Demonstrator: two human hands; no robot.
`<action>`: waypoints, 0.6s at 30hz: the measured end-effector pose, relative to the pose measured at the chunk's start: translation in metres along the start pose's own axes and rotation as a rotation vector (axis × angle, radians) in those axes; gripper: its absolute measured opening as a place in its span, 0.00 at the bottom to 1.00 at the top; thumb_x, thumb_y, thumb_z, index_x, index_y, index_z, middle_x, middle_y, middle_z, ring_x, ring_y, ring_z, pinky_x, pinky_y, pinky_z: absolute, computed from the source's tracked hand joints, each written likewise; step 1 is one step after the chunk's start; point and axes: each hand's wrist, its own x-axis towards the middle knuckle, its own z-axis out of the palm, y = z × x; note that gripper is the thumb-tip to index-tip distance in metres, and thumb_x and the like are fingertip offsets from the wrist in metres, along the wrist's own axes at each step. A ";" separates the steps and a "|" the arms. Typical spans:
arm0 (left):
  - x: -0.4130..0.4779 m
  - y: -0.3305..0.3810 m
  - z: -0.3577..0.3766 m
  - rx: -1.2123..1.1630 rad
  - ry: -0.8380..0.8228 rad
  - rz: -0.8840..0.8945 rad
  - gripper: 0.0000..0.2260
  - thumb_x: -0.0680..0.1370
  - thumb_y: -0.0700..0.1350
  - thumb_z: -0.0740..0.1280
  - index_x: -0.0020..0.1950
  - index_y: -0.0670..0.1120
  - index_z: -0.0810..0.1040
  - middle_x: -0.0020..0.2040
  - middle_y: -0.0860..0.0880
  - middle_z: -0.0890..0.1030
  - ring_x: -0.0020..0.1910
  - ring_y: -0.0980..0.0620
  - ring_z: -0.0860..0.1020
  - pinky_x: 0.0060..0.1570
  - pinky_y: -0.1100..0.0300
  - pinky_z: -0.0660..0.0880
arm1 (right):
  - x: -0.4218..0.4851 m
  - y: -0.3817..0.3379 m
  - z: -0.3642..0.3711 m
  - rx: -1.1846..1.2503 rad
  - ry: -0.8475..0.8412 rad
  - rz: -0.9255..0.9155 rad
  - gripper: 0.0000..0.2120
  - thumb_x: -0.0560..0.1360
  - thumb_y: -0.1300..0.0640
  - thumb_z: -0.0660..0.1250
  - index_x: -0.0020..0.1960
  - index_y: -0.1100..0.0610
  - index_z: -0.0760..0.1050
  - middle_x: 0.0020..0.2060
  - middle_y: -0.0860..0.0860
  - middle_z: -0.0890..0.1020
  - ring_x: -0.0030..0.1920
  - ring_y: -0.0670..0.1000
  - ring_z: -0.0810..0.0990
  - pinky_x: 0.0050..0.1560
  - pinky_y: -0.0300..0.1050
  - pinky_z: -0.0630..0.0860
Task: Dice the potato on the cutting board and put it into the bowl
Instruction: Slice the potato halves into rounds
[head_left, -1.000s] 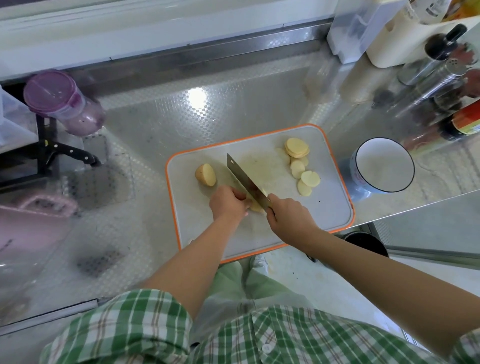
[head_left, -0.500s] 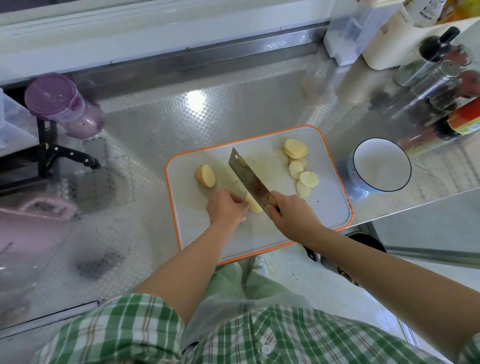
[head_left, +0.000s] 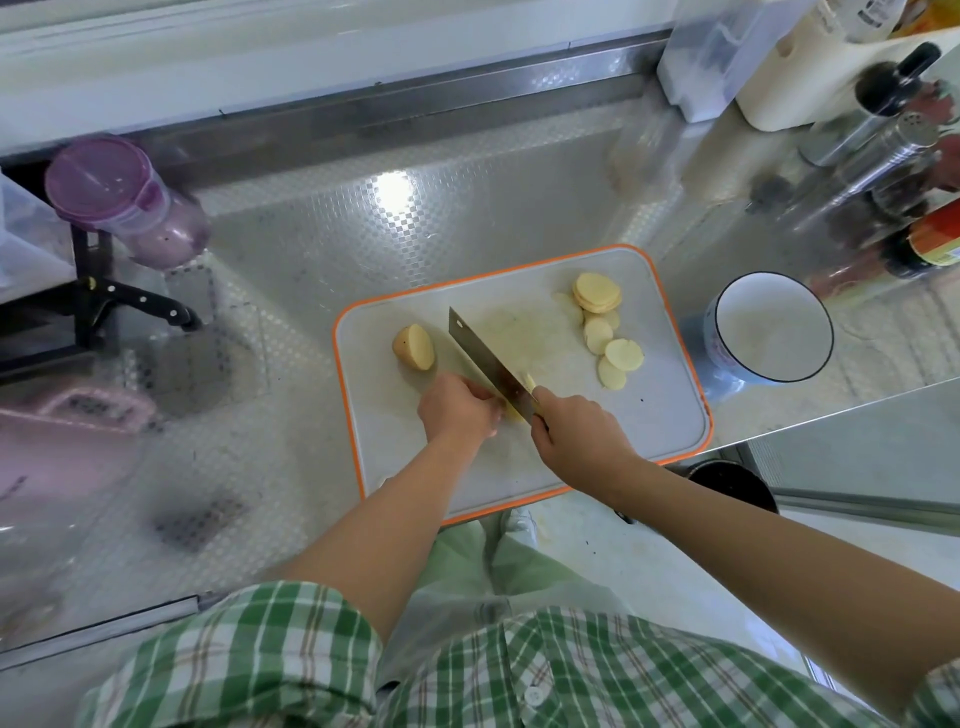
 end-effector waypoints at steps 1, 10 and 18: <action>0.001 0.000 0.000 0.001 -0.005 -0.001 0.05 0.67 0.41 0.72 0.32 0.42 0.81 0.31 0.45 0.83 0.34 0.47 0.84 0.46 0.51 0.81 | 0.002 -0.001 0.002 -0.007 0.001 0.002 0.07 0.81 0.55 0.53 0.53 0.58 0.66 0.30 0.50 0.65 0.34 0.58 0.72 0.33 0.47 0.64; -0.001 -0.002 -0.002 -0.042 0.000 -0.025 0.08 0.71 0.41 0.71 0.32 0.45 0.82 0.31 0.47 0.84 0.31 0.52 0.83 0.47 0.55 0.81 | -0.001 0.005 -0.002 0.170 0.090 0.031 0.08 0.81 0.54 0.56 0.48 0.58 0.66 0.31 0.55 0.71 0.34 0.61 0.72 0.31 0.47 0.63; -0.002 -0.004 -0.002 -0.065 0.000 -0.056 0.03 0.69 0.39 0.72 0.35 0.42 0.84 0.31 0.47 0.83 0.29 0.53 0.83 0.40 0.64 0.79 | -0.006 0.003 -0.008 0.114 0.005 -0.018 0.08 0.81 0.54 0.56 0.44 0.55 0.61 0.30 0.52 0.67 0.33 0.58 0.70 0.32 0.47 0.63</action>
